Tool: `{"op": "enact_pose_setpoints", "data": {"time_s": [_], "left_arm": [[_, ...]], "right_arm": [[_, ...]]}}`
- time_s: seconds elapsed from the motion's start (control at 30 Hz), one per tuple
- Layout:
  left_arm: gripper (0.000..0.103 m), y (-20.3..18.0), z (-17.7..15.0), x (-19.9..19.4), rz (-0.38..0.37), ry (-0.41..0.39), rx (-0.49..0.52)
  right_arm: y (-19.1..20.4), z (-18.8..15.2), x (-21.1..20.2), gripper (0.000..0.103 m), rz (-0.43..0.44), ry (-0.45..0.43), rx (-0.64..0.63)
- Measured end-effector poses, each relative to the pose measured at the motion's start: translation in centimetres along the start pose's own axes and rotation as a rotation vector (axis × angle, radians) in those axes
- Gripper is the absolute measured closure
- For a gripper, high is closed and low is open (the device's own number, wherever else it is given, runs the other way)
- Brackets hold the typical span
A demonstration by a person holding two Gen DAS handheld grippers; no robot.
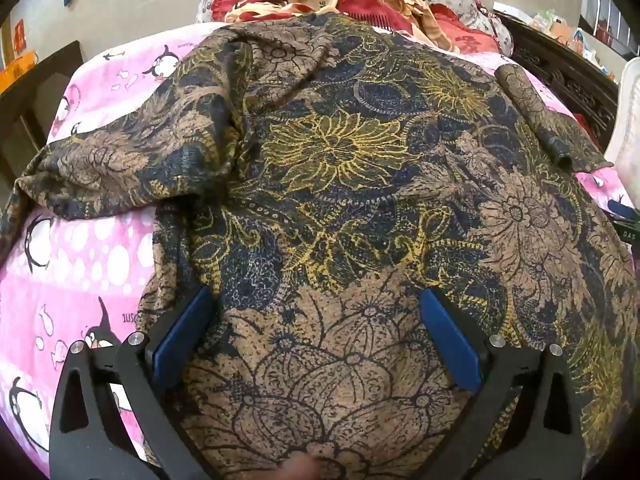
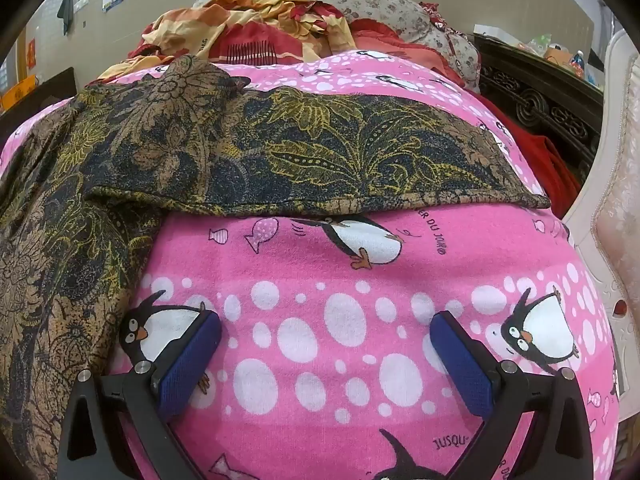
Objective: Fold small clothes
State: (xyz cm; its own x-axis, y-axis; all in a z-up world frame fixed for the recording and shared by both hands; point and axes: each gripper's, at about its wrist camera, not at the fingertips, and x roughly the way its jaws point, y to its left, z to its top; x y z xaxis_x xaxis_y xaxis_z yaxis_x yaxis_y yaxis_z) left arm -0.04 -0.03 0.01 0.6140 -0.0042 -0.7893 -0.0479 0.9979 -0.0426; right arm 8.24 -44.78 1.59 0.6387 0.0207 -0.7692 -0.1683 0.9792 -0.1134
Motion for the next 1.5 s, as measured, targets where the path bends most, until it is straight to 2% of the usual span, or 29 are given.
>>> {"op": "enact_pose_setpoints", "data": {"time_s": [0.27,0.37,0.5,0.63,0.77,0.8,0.87,0.97,1.03,1.1,1.17,1.2,1.27,1.37,1.5], "left_arm": [[0.0,-1.2,-0.3,-0.5,0.044,-0.001,0.03],[0.0,-1.4,-0.3,-0.5,0.032,0.006,0.022],[0.0,0.1,0.0,-0.3,-0.008,0.007,-0.008],[0.0,1.3,0.2,-1.3,-0.058,0.009,-0.022],[0.0,3.4,-0.3,-3.1,-0.04,0.013,-0.071],[0.0,3.3,-0.3,-3.4,-0.021,0.014,-0.069],[0.0,3.0,0.0,-4.0,-0.002,-0.007,-0.072],[0.0,2.1,1.7,-3.6,-0.012,-0.035,-0.055],[0.0,1.4,3.0,-2.4,0.004,-0.044,-0.053],[0.0,0.8,3.9,-0.8,0.006,-0.041,-0.04],[0.0,0.5,4.2,1.0,0.028,-0.008,-0.042],[0.0,0.4,3.9,2.1,0.039,0.027,-0.036],[0.0,0.3,3.5,1.6,0.048,0.022,-0.032],[0.0,0.0,2.0,0.8,0.038,0.066,-0.026],[0.0,-0.5,-0.3,-1.0,0.025,0.103,-0.017]], "right_arm": [[0.0,0.0,0.0,0.0,0.001,-0.001,0.001],[0.0,0.0,0.0,0.0,0.001,-0.001,0.001],[0.1,0.1,-0.1,0.0,0.007,0.006,0.004],[0.4,0.0,-1.1,0.0,-0.015,0.116,0.004],[-0.9,-1.2,-5.0,0.002,-0.001,0.233,0.097],[-0.8,-1.3,-7.0,0.002,-0.029,0.224,0.102],[0.4,-0.7,-10.6,0.002,-0.046,0.14,0.078],[4.5,1.3,-14.1,0.0,0.022,0.008,0.039],[8.7,3.4,-13.2,0.0,0.089,-0.022,0.006],[13.4,4.4,-10.4,0.0,0.144,-0.01,-0.001],[15.9,5.0,-7.9,0.0,0.191,0.002,0.018],[18.1,5.5,-5.8,0.0,0.203,0.022,0.023],[20.1,5.3,-3.4,0.001,0.196,0.043,-0.005],[20.9,3.6,-0.4,0.001,0.177,0.156,0.001],[19.9,0.2,-3.0,0.0,0.178,0.151,-0.007]]}}
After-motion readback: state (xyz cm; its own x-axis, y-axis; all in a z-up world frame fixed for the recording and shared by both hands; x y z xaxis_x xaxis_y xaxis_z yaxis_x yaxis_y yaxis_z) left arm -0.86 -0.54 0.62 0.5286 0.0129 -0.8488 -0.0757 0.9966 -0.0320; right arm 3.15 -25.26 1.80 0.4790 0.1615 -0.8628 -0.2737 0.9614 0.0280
